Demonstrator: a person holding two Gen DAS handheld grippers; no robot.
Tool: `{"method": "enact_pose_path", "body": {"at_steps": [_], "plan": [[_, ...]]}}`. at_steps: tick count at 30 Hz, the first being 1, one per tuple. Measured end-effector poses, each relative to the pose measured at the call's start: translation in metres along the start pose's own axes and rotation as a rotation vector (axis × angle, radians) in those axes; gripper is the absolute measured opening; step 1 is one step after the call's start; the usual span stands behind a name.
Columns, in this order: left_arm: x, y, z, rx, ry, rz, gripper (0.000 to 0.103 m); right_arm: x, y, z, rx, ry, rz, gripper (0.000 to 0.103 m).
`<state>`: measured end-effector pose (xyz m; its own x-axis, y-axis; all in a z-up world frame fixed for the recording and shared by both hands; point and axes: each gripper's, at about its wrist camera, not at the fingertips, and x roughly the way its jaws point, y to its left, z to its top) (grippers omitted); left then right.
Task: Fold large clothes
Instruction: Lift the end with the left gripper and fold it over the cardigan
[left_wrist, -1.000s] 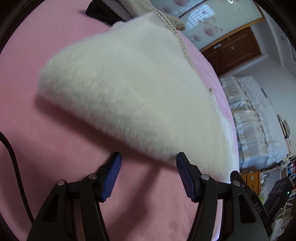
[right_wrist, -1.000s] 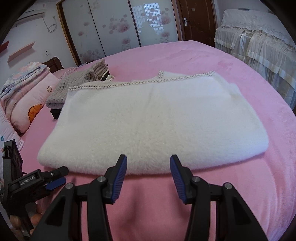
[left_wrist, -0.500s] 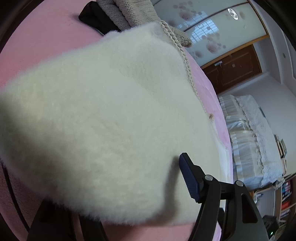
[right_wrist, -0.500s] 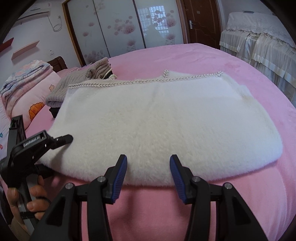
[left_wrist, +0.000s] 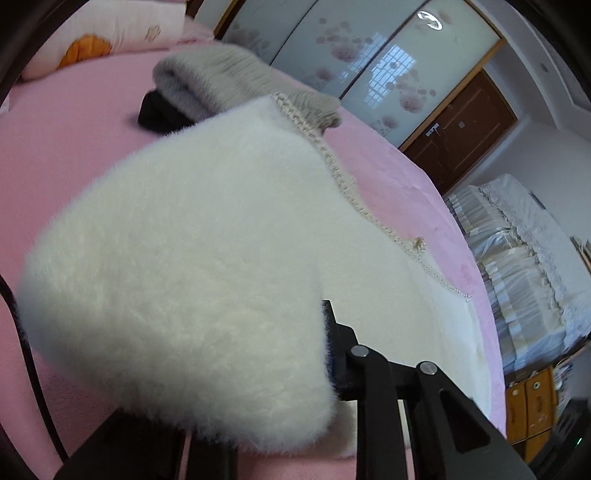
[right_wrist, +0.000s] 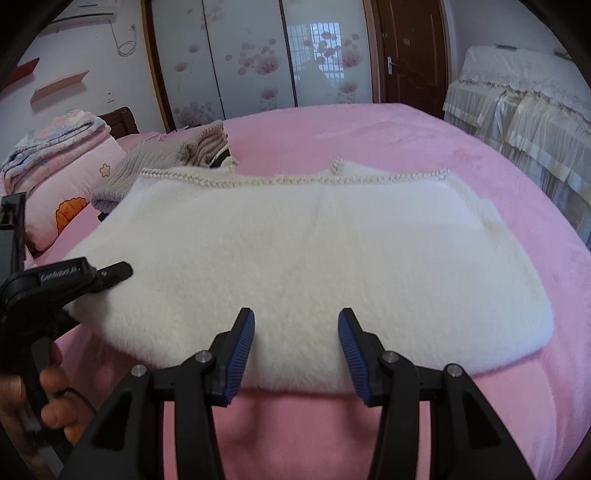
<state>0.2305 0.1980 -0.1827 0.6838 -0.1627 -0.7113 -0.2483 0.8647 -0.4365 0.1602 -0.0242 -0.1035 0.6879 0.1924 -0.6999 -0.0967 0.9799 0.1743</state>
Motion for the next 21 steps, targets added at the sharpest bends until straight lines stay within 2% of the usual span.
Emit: {"method": "enact_pose_path", "body": {"at_steps": [2,5,6,8,10,13,18,21], "plan": [[-0.008,-0.01,0.001,0.038,-0.03,0.01,0.018,0.005,0.006,0.009,-0.033,-0.012,-0.012,0.032],[-0.017,-0.026,0.002,0.098,-0.062,0.039,0.018,0.022,0.01,0.02,-0.06,0.0,0.0,0.026],[-0.024,-0.024,0.002,0.113,-0.07,0.046,0.018,0.028,0.009,0.02,-0.06,0.012,0.013,0.025],[-0.026,-0.035,0.004,0.138,-0.077,0.047,0.018,0.053,0.008,0.014,-0.08,0.099,0.055,0.024],[-0.029,-0.048,0.002,0.185,-0.081,0.065,0.018,0.062,0.006,0.007,-0.092,0.099,0.069,0.025],[-0.04,-0.074,-0.006,0.305,-0.123,0.09,0.018,0.063,-0.001,0.006,-0.068,0.109,0.105,0.025],[-0.044,-0.146,-0.014,0.516,-0.161,0.092,0.018,0.064,-0.02,0.008,0.039,0.125,0.198,0.025],[-0.037,-0.193,-0.031,0.669,-0.16,0.115,0.018,0.053,-0.036,0.006,0.105,0.135,0.275,0.025]]}}
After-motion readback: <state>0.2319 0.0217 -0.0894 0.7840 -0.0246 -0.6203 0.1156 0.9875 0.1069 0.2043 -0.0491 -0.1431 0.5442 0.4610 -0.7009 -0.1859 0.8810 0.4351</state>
